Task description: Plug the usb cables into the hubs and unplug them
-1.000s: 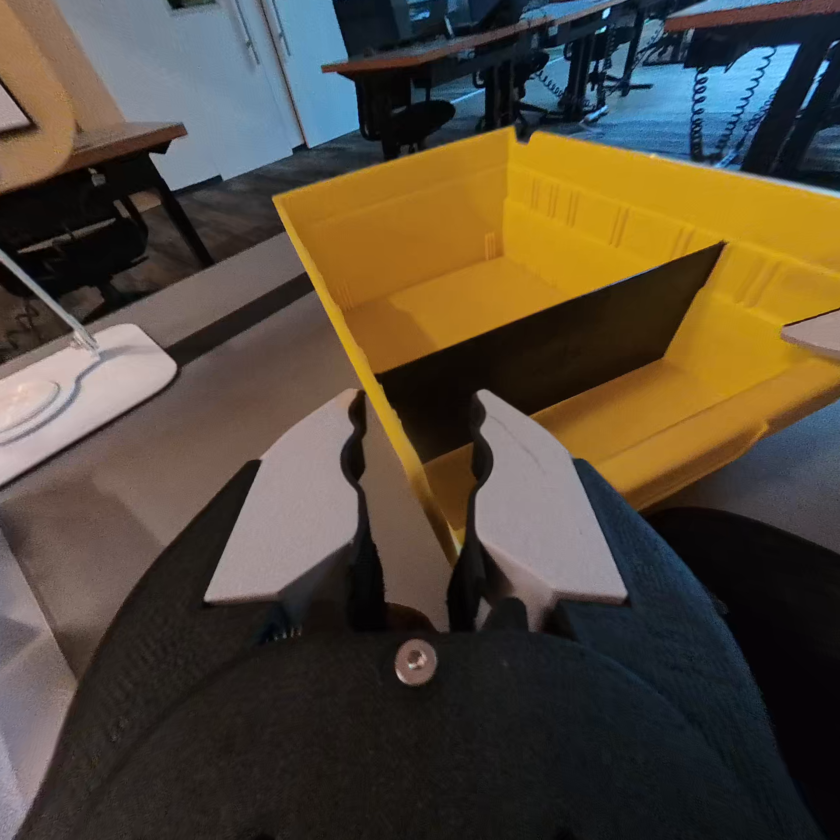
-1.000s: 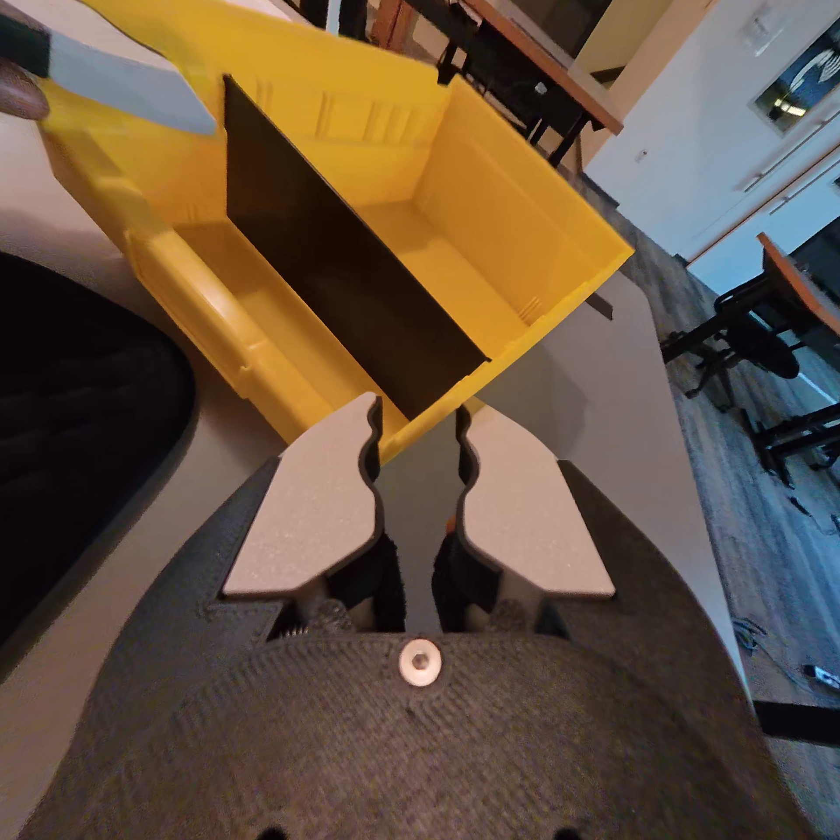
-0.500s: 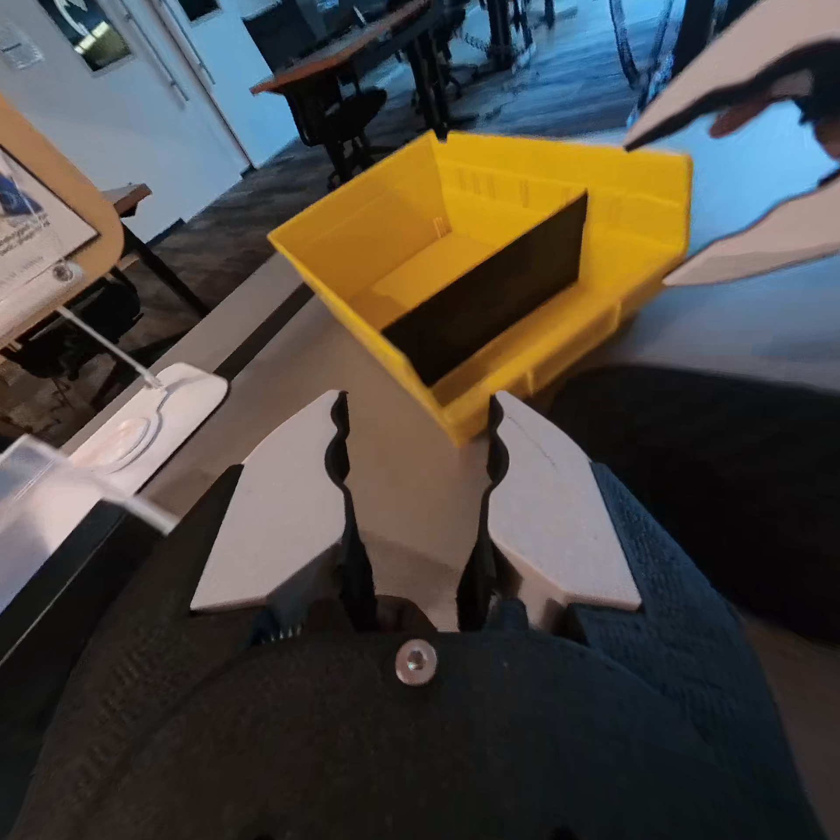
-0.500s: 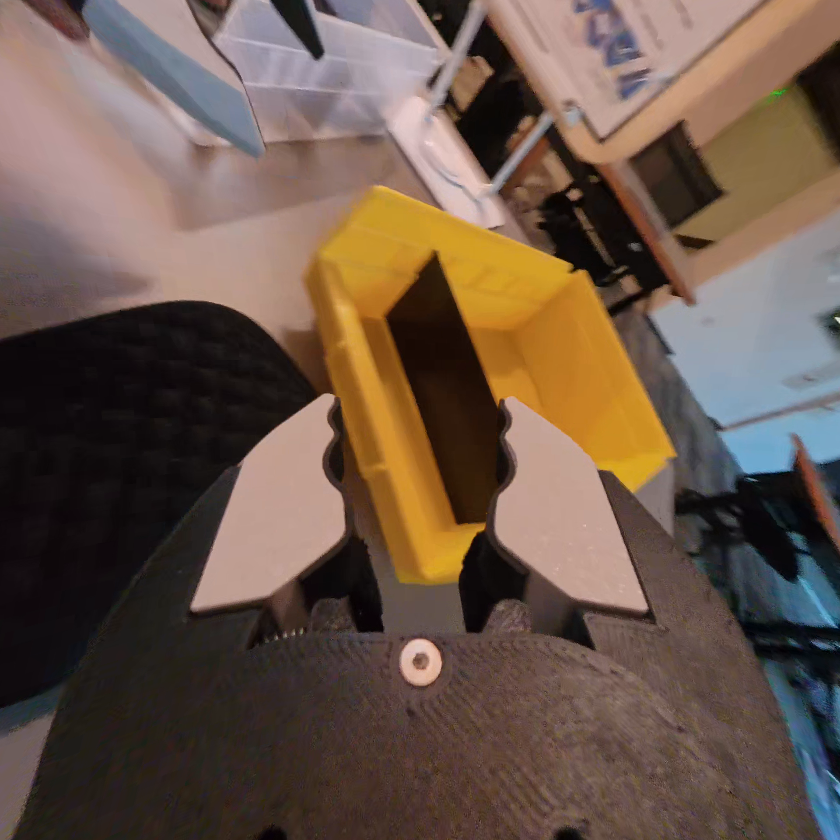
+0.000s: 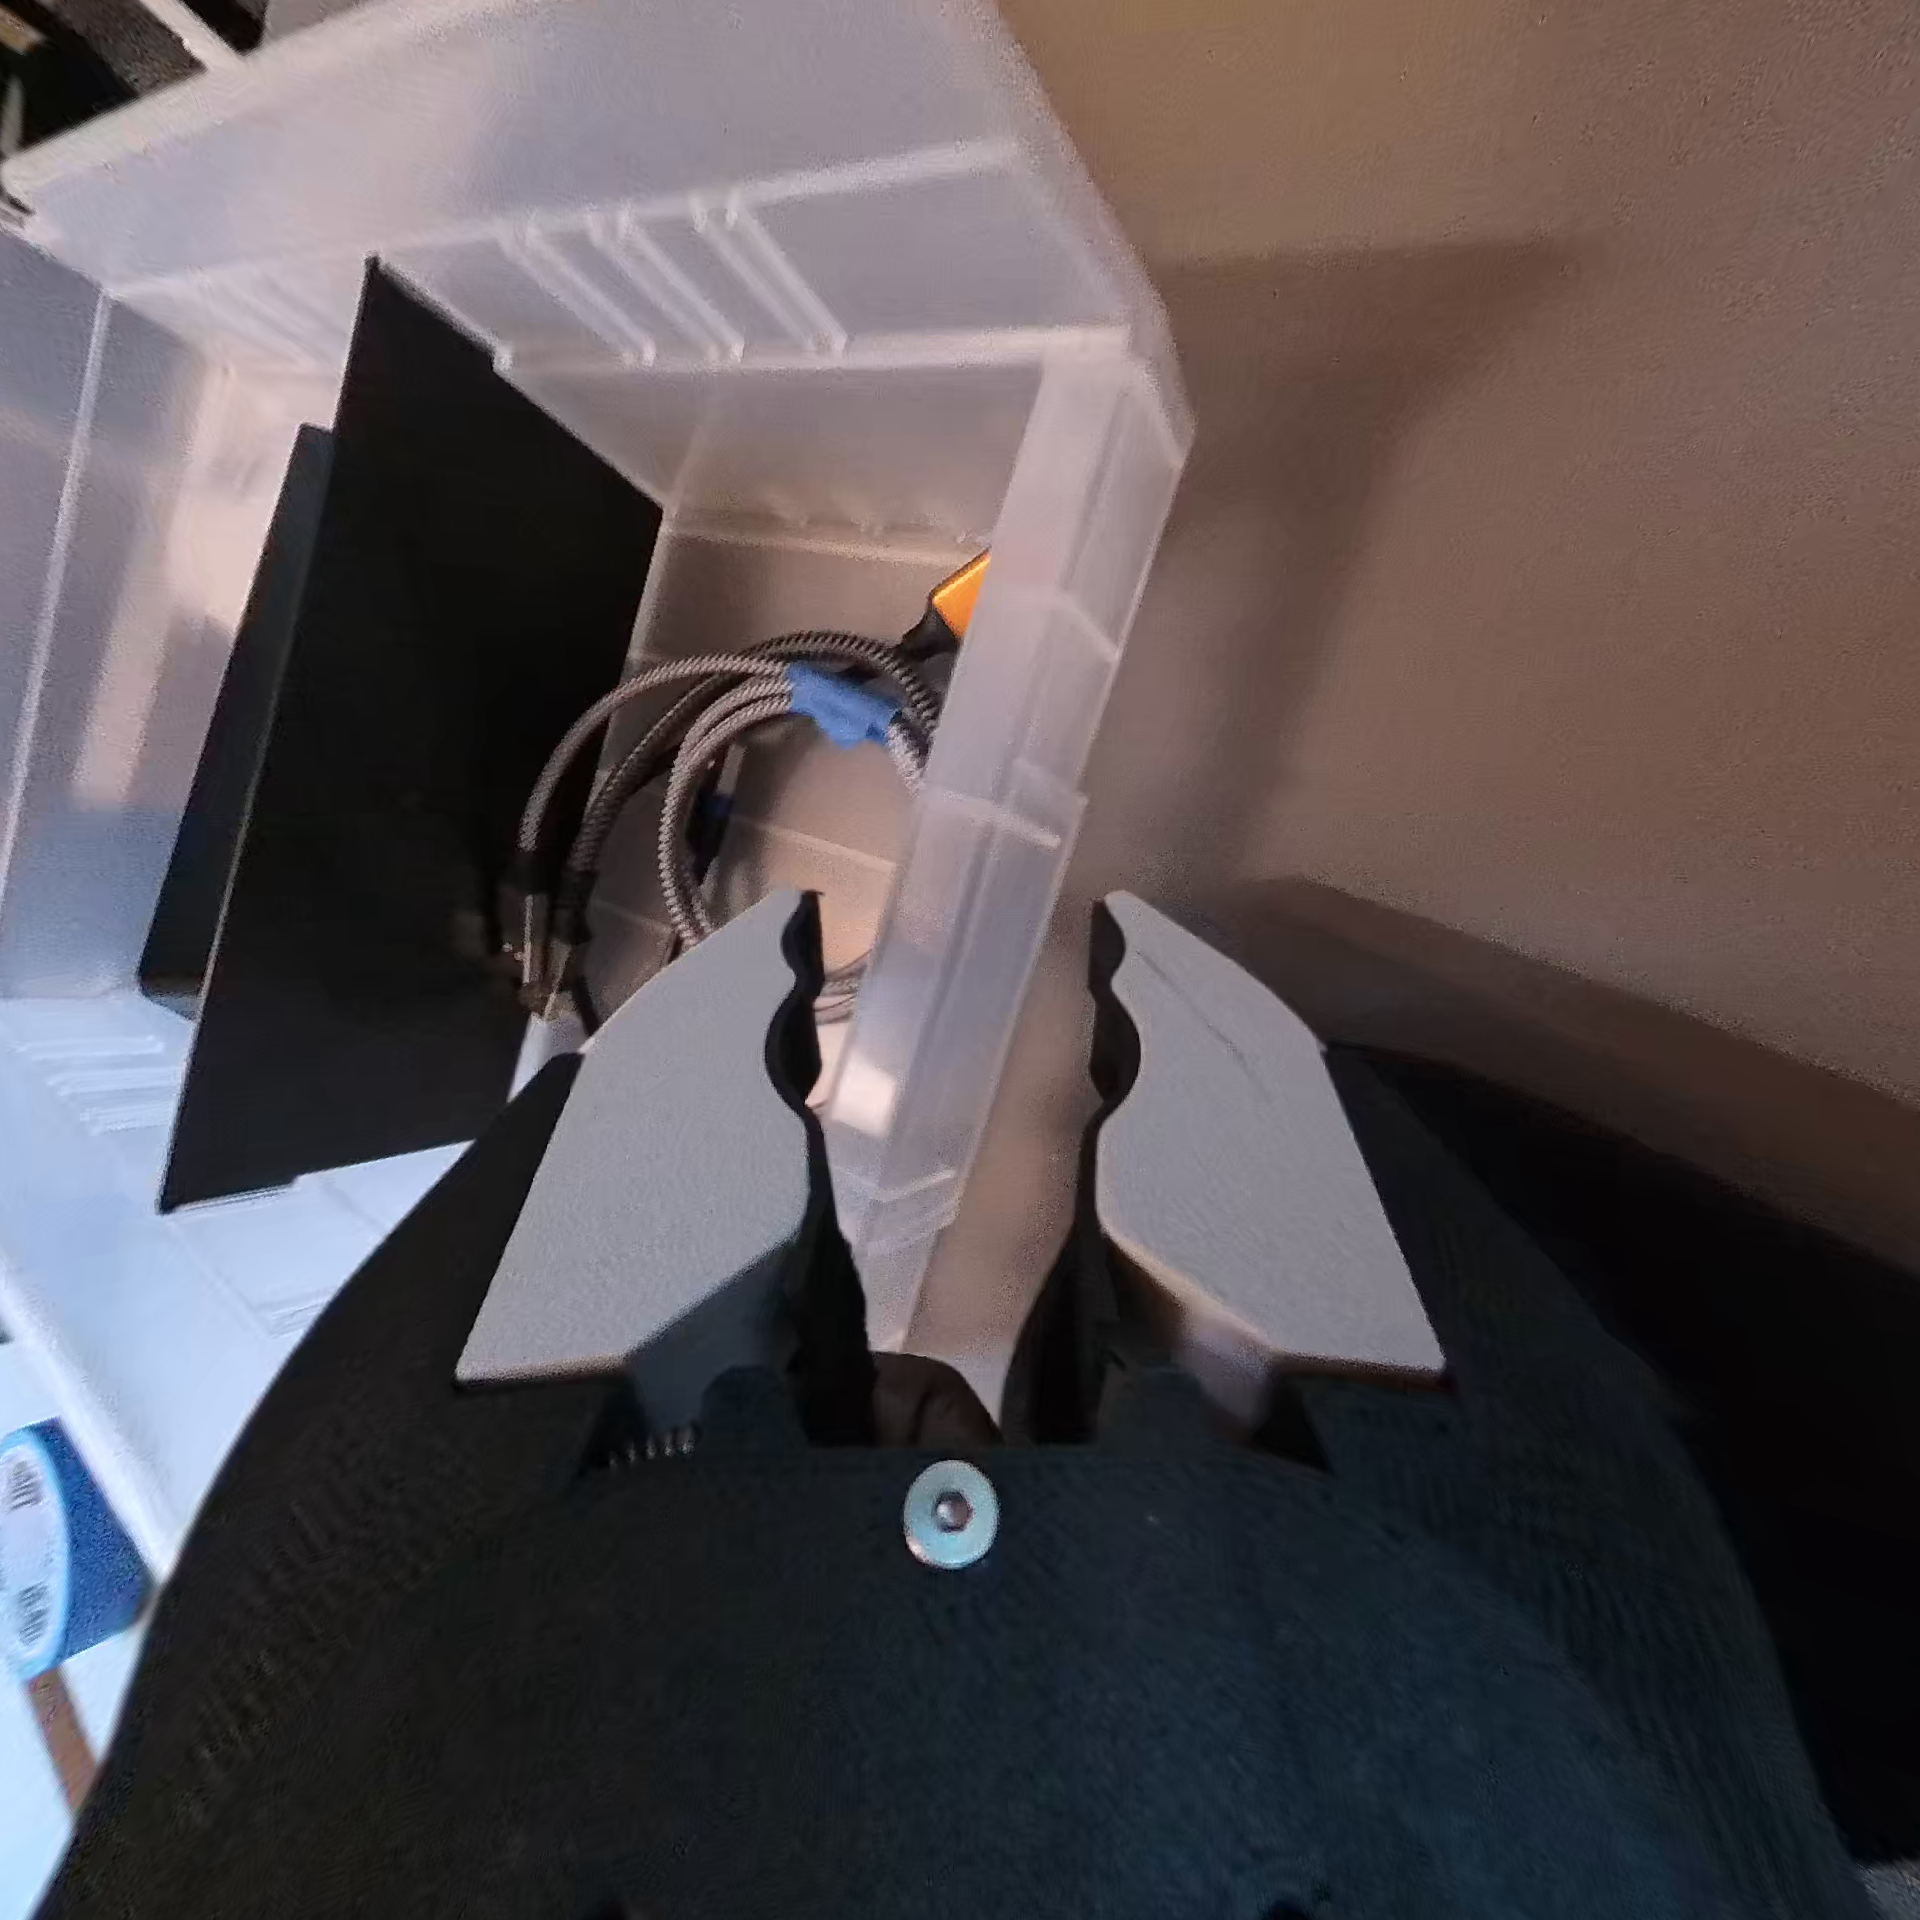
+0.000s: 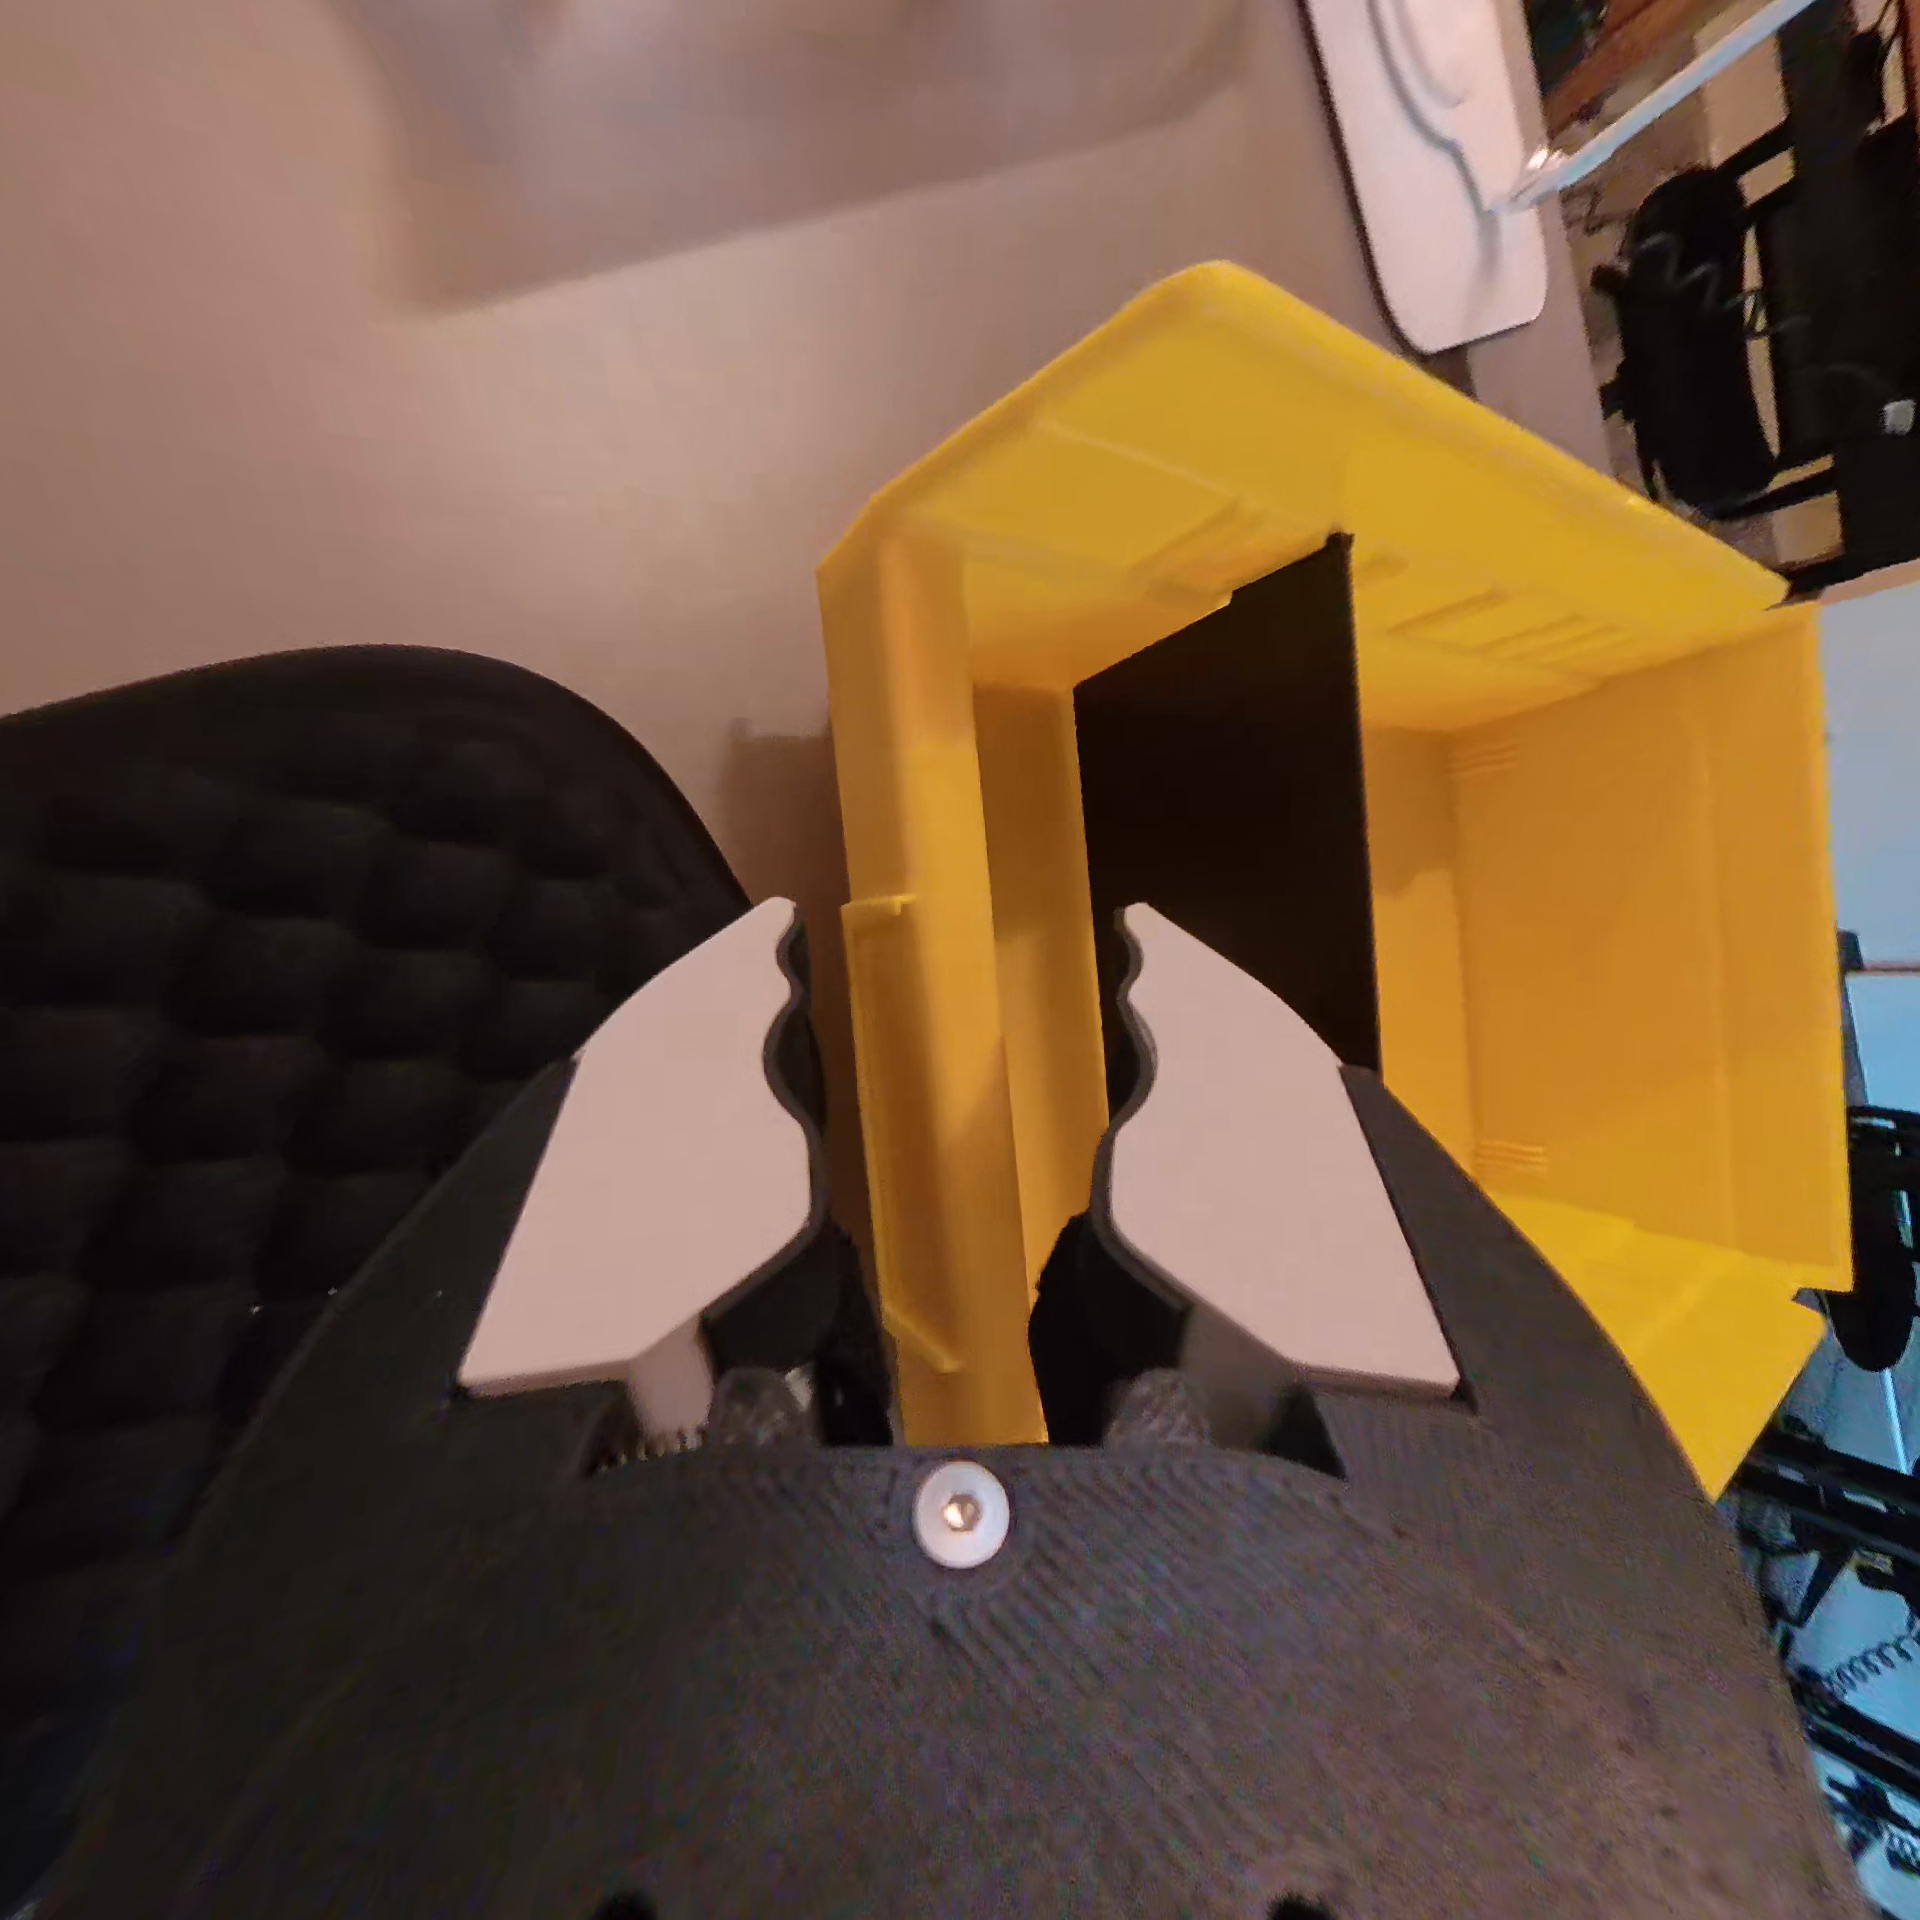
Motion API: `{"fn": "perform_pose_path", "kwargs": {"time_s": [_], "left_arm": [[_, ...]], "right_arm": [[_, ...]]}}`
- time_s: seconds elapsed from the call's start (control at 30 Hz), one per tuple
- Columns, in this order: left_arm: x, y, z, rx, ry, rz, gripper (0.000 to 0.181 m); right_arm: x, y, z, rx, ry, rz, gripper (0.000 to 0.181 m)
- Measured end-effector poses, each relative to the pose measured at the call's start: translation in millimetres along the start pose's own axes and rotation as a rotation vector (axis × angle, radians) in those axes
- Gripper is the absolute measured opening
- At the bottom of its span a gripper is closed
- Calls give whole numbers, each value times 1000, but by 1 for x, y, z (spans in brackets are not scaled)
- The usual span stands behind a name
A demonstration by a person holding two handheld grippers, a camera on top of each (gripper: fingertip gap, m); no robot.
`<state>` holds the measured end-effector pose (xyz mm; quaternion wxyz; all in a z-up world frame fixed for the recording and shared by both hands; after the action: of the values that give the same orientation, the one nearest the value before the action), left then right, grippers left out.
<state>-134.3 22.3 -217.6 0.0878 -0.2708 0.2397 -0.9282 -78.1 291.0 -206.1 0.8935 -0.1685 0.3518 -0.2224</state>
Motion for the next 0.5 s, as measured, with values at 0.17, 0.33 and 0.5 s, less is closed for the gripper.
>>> {"fn": "perform_pose_path", "kwargs": {"time_s": [0.17, 0.33, 0.5], "left_arm": [[1, 9, -10, 55, 50, -80, 36], [3, 14, -8, 54, 45, -68, 35], [9, 27, -2, 73, 24, -59, 36]], "right_arm": [[1, 8, -12, 90, -28, 21, 43], [2, 13, -13, 107, -24, 57, 30], [-1, 28, -5, 125, -20, 47, 31]]}}
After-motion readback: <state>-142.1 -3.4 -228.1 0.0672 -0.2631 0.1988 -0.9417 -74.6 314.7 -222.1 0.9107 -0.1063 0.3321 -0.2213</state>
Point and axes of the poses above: each gripper's, where its closed fingertips meet, z back along the fingers, y out of its underside, x = y × z across the jaws, the point moved 2 cm from there along z, back along the fingers, and after that the axes turned 2 degrees about x, right-handed, at the moved point
